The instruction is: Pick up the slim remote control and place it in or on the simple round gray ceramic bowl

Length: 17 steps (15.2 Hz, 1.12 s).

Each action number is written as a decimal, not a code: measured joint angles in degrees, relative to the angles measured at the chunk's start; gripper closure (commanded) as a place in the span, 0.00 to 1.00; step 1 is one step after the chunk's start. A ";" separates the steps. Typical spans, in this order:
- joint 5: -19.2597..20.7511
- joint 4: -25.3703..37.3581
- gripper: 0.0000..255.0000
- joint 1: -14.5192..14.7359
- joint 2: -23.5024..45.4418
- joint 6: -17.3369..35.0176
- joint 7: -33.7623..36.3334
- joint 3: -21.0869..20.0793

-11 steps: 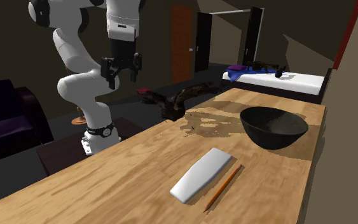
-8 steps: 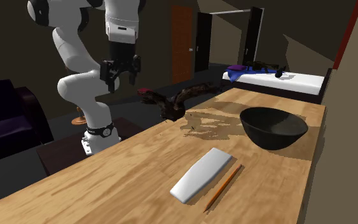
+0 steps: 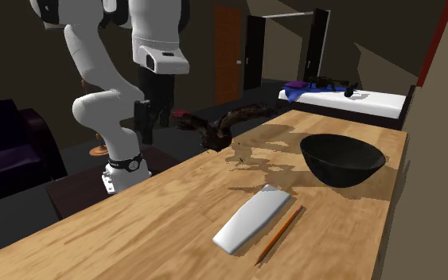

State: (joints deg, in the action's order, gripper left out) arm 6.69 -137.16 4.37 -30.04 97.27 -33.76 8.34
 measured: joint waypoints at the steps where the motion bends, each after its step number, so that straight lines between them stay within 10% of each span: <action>1: 0.28 0.32 0.00 0.56 1.76 1.92 -2.65 0.75; 17: -6.36 21.53 0.00 6.83 33.19 19.18 -46.57 6.24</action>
State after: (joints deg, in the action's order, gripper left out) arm 0.33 -115.63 11.20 3.15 116.45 -80.32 14.59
